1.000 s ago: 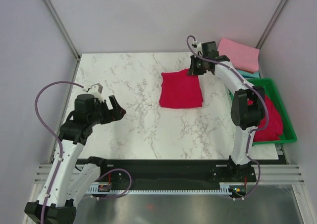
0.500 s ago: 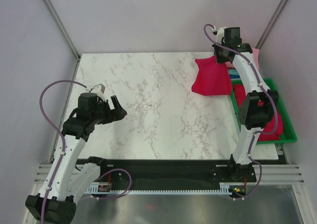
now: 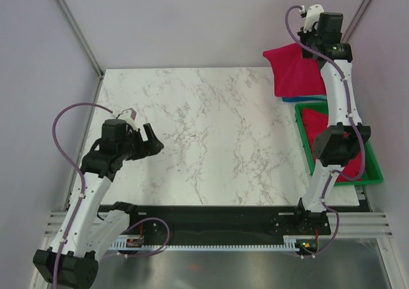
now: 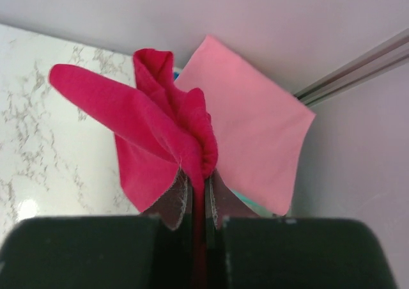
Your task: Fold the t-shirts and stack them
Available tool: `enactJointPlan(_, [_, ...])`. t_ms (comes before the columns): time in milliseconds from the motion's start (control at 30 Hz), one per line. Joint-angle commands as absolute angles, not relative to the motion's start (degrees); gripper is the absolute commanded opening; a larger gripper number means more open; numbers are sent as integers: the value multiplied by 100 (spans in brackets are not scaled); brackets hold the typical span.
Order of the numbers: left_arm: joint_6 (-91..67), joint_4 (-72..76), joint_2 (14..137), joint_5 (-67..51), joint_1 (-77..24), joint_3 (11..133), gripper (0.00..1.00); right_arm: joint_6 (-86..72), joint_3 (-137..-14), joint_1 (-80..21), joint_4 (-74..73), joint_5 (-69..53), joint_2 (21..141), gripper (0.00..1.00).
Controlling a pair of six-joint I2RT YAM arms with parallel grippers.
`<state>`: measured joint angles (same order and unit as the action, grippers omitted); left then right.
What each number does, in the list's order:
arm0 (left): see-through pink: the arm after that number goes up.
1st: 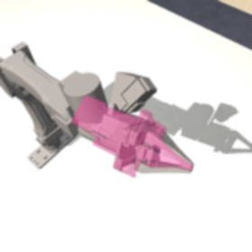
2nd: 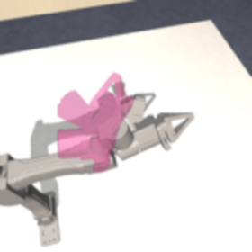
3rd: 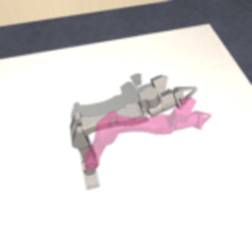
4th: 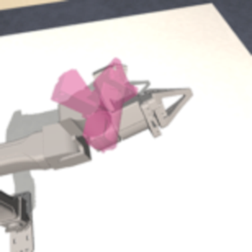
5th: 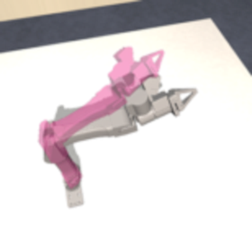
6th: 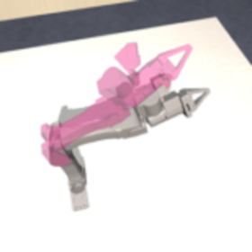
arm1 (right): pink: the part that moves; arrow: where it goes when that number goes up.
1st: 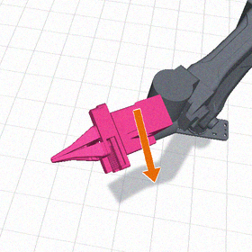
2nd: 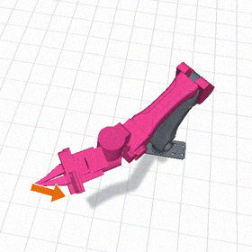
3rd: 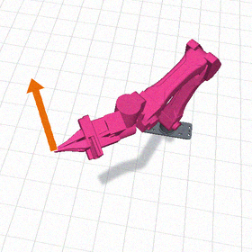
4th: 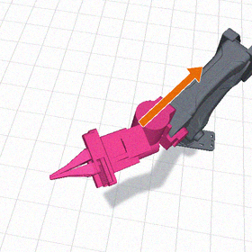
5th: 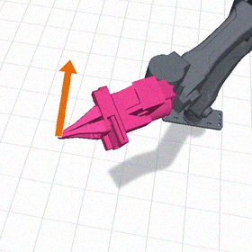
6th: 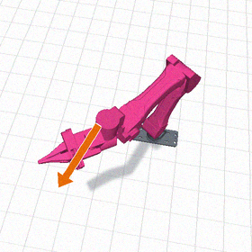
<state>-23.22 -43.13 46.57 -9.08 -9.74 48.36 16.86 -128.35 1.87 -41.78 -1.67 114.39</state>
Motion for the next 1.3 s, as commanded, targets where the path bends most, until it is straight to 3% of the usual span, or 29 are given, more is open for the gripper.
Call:
enactJointPlan(0, [-2373,-4131,4676,-879,-984,4843,92,1881,-13236,369,-3640,-202,11470,0])
enactJointPlan(600, [-2373,-4105,4755,-826,-984,4834,90,1705,-13632,861,-3059,-853,11830,0])
enactJointPlan(1267, [-2382,-4096,4764,-782,-984,4825,89,1020,-14062,1283,-1802,-35,13297,0])
